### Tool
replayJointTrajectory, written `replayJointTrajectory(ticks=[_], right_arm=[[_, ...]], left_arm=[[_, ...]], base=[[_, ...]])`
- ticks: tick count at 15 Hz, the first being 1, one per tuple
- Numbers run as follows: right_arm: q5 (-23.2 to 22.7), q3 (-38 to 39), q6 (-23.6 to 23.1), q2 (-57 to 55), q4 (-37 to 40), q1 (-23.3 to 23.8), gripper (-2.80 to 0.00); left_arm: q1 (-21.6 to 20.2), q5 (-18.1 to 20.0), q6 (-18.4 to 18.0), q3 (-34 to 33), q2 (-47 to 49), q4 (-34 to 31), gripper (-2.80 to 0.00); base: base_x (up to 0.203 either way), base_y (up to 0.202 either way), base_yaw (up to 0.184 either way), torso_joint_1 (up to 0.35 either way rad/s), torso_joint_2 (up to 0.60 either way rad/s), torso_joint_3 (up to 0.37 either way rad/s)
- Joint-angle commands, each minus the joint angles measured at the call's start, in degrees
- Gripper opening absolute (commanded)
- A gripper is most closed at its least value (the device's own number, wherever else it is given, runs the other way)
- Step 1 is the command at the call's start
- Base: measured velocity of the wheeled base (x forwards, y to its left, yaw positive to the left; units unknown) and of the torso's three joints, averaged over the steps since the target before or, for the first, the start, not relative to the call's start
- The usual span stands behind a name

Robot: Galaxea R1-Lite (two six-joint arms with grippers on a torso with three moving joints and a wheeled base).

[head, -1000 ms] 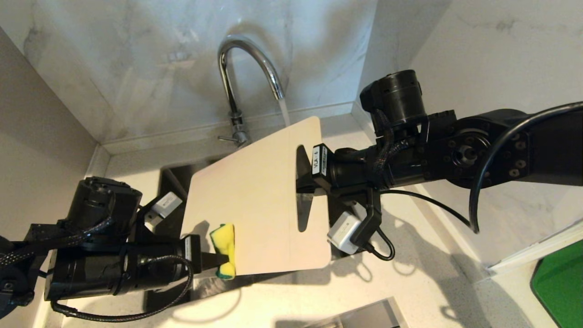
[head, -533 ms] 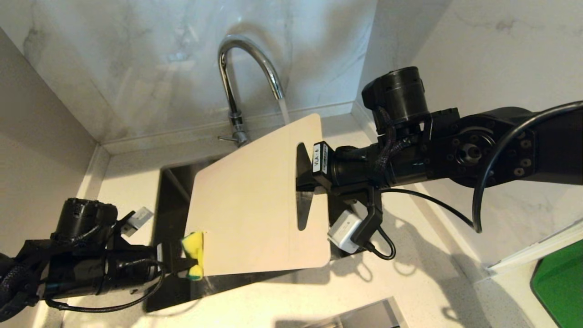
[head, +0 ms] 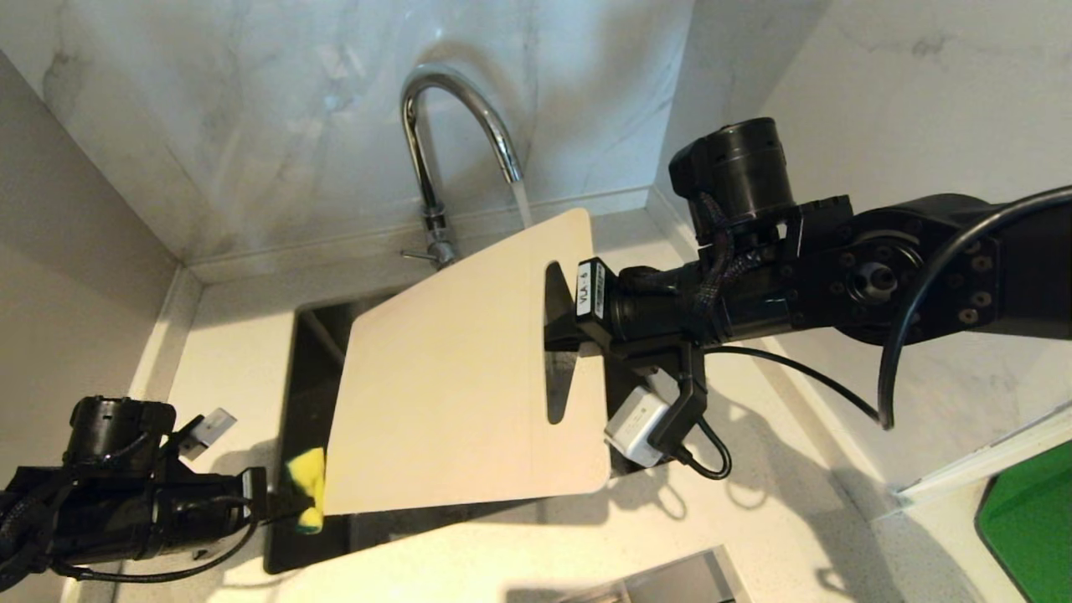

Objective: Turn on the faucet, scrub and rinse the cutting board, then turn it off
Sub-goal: Scrub the cutting board underwater

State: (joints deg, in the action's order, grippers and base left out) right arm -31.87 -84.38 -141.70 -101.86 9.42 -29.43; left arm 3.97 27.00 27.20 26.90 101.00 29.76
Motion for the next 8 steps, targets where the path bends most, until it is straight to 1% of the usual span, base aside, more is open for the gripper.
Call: replayJointTrajectory(ticks=[1,3,4,6,8], right_arm=[[-0.1,0.1,-0.9,0.1,0.1,0.0,-2.80],[-0.1,0.1,-0.9,0.1,0.1,0.0,-2.80],[-0.1,0.2,-0.9,0.1,0.1,0.0,-2.80],[0.0,0.2,-0.9,0.0,0.1,0.0,-2.80],[0.0,0.3,-0.9,0.2,0.1,0.0,-2.80]], left_arm=[[-1.8,0.7,-0.3,0.0,0.7,0.2,-2.80],[-1.0,1.4,0.2,0.4,-1.7,0.2,-2.80],[-0.1,1.5,1.4,1.4,-3.6,0.1,-2.80],[1.0,1.6,4.2,4.9,-7.6,-0.9,-2.80],[1.1,1.6,5.0,8.5,-12.0,-4.1,-2.80]], base=[[0.000,0.000,0.000,0.000,0.00,0.000],[0.000,0.000,0.000,0.000,0.00,0.000],[0.000,0.000,0.000,0.000,0.00,0.000],[0.000,0.000,0.000,0.000,0.00,0.000],[0.000,0.000,0.000,0.000,0.00,0.000]])
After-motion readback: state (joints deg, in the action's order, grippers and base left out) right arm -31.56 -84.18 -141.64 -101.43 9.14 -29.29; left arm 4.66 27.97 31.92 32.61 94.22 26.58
